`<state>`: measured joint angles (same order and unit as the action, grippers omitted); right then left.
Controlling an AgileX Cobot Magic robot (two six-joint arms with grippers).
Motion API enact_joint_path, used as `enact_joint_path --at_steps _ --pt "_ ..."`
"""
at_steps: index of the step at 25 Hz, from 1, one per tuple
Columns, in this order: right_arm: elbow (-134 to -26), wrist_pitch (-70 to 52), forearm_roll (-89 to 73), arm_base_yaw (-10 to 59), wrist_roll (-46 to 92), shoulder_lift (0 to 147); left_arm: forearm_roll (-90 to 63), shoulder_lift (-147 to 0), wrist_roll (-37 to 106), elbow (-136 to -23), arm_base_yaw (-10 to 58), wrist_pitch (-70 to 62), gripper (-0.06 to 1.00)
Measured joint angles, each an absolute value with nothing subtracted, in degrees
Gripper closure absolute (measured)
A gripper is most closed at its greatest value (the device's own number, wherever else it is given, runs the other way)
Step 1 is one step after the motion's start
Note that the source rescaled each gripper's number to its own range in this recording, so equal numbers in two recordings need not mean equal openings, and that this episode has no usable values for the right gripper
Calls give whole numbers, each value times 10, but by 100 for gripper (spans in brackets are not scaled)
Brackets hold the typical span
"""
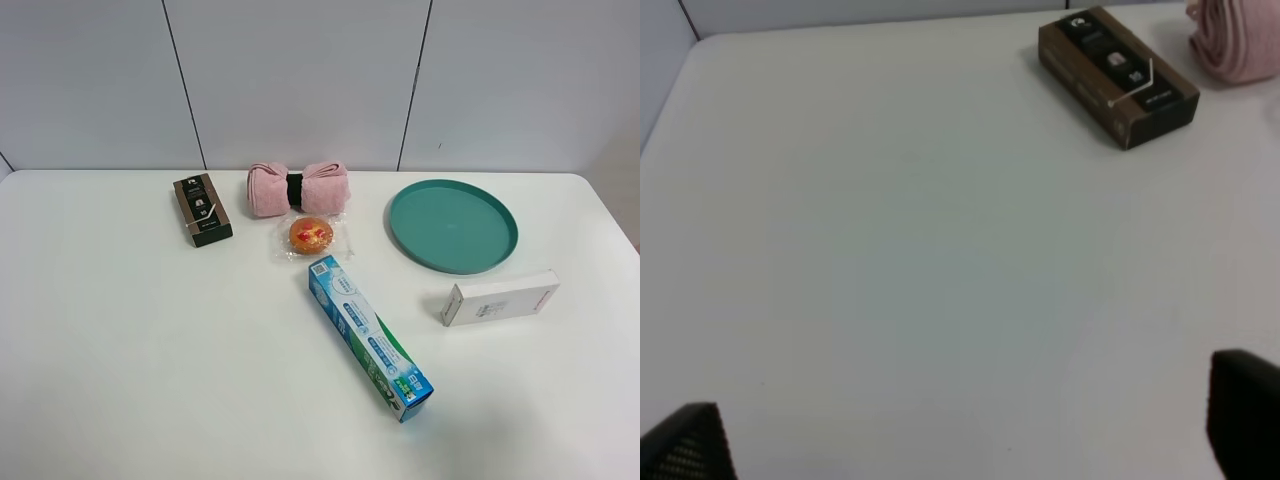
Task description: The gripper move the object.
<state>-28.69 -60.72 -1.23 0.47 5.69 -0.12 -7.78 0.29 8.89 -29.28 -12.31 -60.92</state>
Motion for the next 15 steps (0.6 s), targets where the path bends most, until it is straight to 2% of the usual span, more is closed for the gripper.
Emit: enact_joint_path --at_steps 7,15 --pt "-287 -607 -12 5 57 -1 -34 3 29 -293 -123 -608 4" --pt "-287 -607 -12 5 57 -1 -24 3 25 -293 -123 -608 4"
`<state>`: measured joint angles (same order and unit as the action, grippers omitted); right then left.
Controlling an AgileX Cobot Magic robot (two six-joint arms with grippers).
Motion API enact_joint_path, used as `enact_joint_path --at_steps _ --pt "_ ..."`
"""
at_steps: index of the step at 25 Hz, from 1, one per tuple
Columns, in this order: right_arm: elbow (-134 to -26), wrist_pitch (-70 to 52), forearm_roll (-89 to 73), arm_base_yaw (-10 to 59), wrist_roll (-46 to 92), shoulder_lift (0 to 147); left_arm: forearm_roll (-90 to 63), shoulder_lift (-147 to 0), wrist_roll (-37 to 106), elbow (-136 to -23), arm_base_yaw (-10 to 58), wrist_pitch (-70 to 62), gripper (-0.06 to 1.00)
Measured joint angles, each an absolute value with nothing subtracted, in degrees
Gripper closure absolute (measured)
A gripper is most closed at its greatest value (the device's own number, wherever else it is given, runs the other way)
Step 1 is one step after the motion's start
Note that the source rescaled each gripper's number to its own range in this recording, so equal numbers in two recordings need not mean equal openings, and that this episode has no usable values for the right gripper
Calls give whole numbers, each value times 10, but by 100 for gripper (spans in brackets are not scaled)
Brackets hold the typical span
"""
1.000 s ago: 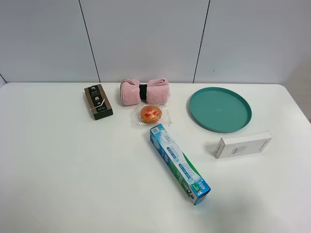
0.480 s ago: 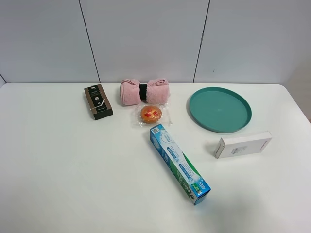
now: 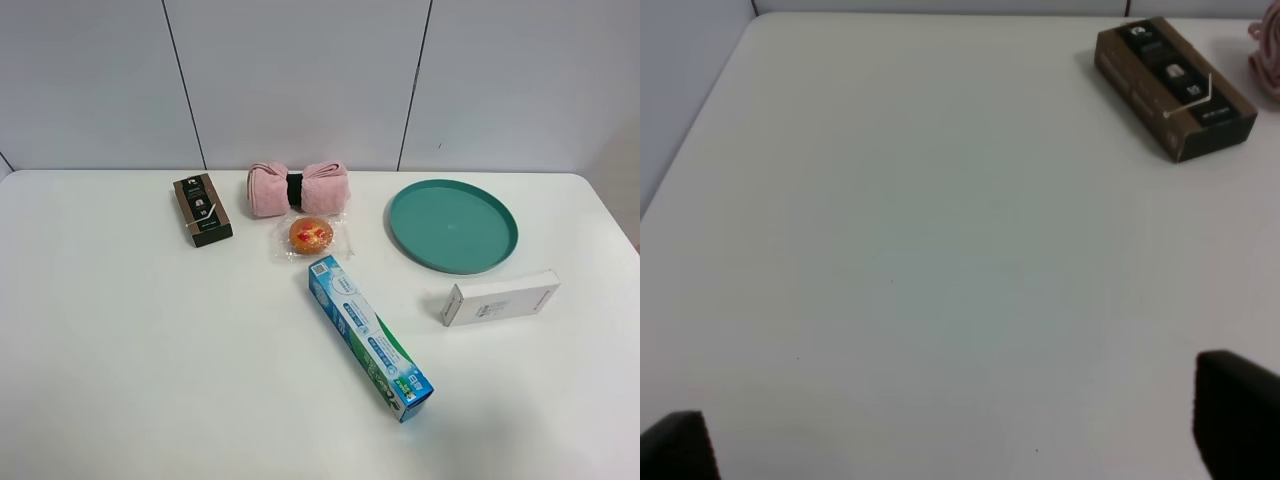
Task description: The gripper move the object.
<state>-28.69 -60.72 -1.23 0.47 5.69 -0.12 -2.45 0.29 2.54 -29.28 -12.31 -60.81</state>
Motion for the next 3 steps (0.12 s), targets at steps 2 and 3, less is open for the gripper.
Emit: enact_joint_path --at_steps 2,3 --pt "-287 -607 -12 5 57 -1 -24 3 25 -293 -123 -608 4" --pt "-287 -607 -12 5 57 -1 -24 3 25 -293 -123 -608 4"
